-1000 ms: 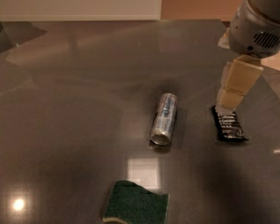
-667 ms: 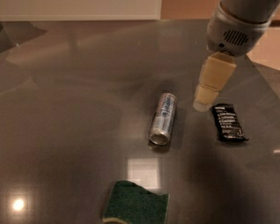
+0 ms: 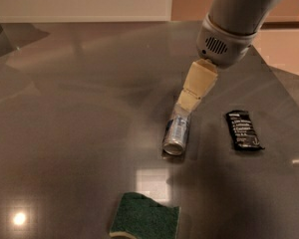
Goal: Pick redbull can
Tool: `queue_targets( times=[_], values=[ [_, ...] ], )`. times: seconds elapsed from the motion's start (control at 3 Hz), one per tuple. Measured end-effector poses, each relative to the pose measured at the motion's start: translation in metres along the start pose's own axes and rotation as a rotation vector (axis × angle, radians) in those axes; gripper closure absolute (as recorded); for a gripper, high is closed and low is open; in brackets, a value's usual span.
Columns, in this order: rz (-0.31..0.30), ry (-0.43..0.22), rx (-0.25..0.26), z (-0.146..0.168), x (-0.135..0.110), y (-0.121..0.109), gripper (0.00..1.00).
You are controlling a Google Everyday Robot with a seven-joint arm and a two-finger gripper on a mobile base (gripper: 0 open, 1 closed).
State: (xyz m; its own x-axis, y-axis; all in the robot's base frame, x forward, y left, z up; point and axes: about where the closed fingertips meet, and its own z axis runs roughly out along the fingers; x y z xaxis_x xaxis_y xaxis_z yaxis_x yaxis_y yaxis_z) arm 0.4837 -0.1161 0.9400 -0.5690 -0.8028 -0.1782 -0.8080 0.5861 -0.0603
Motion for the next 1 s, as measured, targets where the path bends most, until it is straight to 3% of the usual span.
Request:
queue_targets(
  times=[0.33,0.67,1.0],
  values=[
    [0.095,-0.005,0.011,0.0072,-0.0074,0.0085,0.0],
    [0.189,0.006,0.064,0.0121,-0.006,0.0134,0.0],
    [0.189,0.006,0.064,0.0121,-0.006,0.0134,0.0]
  ],
)
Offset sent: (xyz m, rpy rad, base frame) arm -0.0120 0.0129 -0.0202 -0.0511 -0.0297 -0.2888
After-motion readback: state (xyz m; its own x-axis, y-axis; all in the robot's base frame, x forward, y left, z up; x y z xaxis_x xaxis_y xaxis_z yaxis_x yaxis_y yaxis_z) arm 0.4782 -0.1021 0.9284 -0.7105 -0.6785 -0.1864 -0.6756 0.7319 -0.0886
